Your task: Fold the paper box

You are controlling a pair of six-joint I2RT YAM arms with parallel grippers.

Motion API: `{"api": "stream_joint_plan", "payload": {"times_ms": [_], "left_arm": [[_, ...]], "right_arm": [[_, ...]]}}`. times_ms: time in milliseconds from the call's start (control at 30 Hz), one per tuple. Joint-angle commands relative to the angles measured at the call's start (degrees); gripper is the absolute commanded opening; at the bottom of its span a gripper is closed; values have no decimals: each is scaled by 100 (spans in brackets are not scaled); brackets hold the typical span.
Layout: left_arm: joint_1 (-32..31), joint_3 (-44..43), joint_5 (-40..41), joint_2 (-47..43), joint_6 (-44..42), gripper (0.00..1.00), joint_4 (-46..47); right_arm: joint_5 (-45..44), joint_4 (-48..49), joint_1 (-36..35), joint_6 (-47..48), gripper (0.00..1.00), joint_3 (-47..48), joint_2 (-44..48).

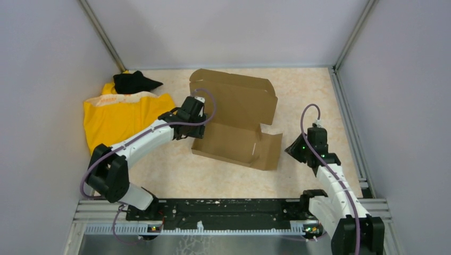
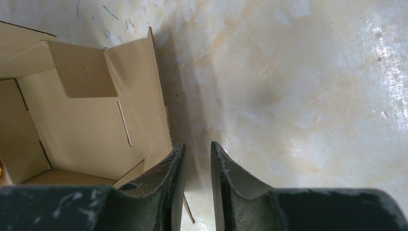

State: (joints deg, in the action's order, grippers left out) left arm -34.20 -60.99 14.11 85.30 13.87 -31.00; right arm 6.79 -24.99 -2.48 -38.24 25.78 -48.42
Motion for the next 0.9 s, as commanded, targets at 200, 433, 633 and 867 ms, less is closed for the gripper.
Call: {"api": "stream_joint_plan", "payload": {"times_ms": [200,433,633,867], "left_arm": [[-117,0,194,280,90,40,130],[-140,-22,183,382,108,35,148],[-154,-18,154,469,107,28,198],[-168,-18,197,530,116,16,200]], "right_arm": [[433,593,198,-155,19,-269,-63],[550,888,196,-177,16,-464,-212],[836,1388,199,-268,13,-647,-500],[1099,1671,198,-299,11,-620,-686]]}}
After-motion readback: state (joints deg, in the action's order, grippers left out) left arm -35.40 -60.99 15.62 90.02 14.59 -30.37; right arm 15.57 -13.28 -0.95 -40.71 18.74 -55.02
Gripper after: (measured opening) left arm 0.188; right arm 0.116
